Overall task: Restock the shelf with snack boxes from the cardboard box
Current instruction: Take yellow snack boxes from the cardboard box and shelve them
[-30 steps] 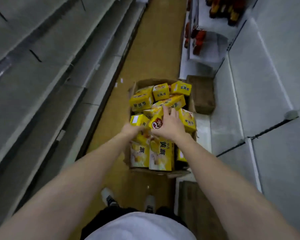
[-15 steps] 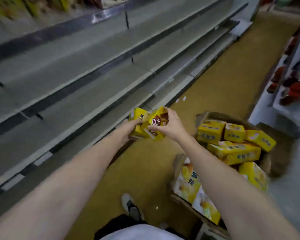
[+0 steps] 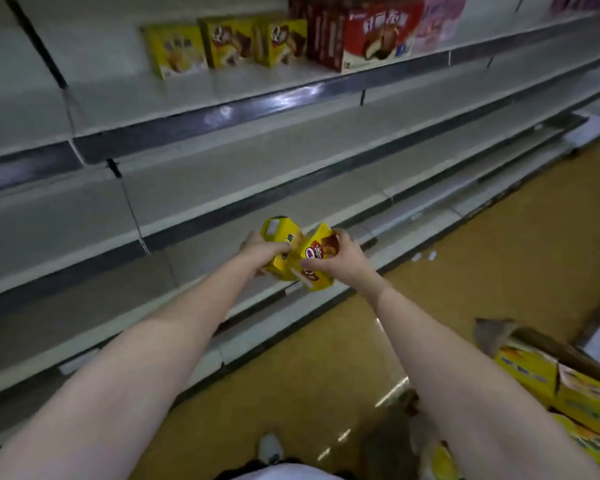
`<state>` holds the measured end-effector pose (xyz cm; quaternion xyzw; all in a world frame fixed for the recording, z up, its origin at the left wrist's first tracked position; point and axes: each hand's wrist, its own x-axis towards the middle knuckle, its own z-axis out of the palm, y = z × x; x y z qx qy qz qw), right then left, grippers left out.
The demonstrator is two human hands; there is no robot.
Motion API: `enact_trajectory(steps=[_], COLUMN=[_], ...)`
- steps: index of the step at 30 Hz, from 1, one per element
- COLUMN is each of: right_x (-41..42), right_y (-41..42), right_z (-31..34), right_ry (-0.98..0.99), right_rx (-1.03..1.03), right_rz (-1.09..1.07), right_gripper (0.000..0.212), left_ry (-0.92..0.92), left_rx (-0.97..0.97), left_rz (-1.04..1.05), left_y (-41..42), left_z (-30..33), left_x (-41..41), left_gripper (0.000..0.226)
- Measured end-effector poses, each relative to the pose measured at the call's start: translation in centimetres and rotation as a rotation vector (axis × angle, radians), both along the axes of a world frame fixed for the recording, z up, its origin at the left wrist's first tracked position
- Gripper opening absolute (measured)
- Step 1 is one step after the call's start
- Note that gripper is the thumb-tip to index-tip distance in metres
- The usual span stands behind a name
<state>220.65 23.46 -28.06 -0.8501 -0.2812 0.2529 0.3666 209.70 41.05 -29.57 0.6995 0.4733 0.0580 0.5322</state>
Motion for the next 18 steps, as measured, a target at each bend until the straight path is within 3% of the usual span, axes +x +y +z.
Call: enact_trajectory(steps=[5,8,14,18], right_x=[1.5,2.9,7.2,9.7], right_y=[4.2,5.5,7.5,9.2], right_z=[0.7,2.5,8.1,12.6], right_ry=[-0.178,-0.348,-0.603,-0.709], right_rx=[-0.047,-0.084,0.021,0.136], right_rz=[0.065,0.122,0.052,0.019], right_gripper=[0.113,0.113,0.117,0.114], left_ry=[0.076,0.144,-0.021,-0.08], left_rx=[0.253,0.458,0.749,0.844], left_rz=[-0.104,-0.155,-0.159,-0.107], left_y=[3.4,3.8,3.9,5.6], left_z=[1.7,5.1,12.7,18.2], left_x=[1.5,2.6,6.0,8.2], left_gripper=[0.072,0.08,0.074,0.087])
